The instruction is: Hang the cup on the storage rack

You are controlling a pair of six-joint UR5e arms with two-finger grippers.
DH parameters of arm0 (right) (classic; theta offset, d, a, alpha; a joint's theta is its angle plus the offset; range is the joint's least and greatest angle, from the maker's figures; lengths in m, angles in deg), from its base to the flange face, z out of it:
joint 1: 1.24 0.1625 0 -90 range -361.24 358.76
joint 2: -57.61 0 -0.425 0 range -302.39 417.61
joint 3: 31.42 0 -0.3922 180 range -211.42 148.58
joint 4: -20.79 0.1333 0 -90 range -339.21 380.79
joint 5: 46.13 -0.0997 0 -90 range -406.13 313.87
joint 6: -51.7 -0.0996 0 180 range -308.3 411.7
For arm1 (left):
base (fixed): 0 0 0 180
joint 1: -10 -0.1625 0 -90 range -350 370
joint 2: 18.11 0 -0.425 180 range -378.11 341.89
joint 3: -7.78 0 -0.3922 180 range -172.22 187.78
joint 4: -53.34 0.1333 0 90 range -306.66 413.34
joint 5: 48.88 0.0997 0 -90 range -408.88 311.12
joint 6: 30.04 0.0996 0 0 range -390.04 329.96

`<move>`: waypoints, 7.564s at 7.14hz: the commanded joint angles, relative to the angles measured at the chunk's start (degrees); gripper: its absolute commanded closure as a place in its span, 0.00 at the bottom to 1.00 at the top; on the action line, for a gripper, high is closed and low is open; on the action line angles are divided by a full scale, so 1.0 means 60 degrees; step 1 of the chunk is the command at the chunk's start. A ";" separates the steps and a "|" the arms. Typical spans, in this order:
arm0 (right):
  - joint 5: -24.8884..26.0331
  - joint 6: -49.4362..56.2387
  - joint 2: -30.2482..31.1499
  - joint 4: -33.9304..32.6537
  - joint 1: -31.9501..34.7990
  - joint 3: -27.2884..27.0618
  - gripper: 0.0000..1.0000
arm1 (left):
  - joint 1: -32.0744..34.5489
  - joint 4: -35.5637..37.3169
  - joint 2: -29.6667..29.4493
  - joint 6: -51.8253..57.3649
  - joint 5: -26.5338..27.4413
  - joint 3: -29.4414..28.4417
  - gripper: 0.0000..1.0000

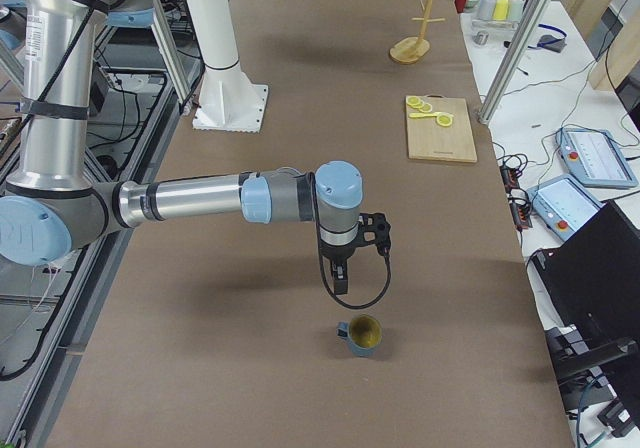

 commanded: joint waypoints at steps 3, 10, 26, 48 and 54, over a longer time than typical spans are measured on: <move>0.0000 -0.0014 -0.0714 -0.0015 0.0006 -0.0019 0.00 | 0.0000 -0.1113 0.0016 -0.0041 0.0014 -0.0032 0.01; 0.0117 0.0468 -0.0421 0.0000 0.0006 0.0389 0.00 | -0.0015 -0.4053 -0.0322 -0.0202 0.0029 -0.1129 0.01; 0.0073 -0.0422 -0.1504 0.5111 0.0006 0.6104 0.50 | 0.0000 -0.4909 -0.0233 -0.0290 0.0073 -0.1321 0.01; 0.1811 -1.3524 -0.2043 0.2735 -0.4031 -0.1390 1.00 | 0.0000 -0.4894 -0.0233 -0.0686 0.0014 -0.1379 0.01; 0.5139 -1.9825 -0.6010 -0.1884 -0.8397 -0.1630 1.00 | -0.0015 -0.4894 -0.0262 -0.0686 0.0029 -0.1467 0.01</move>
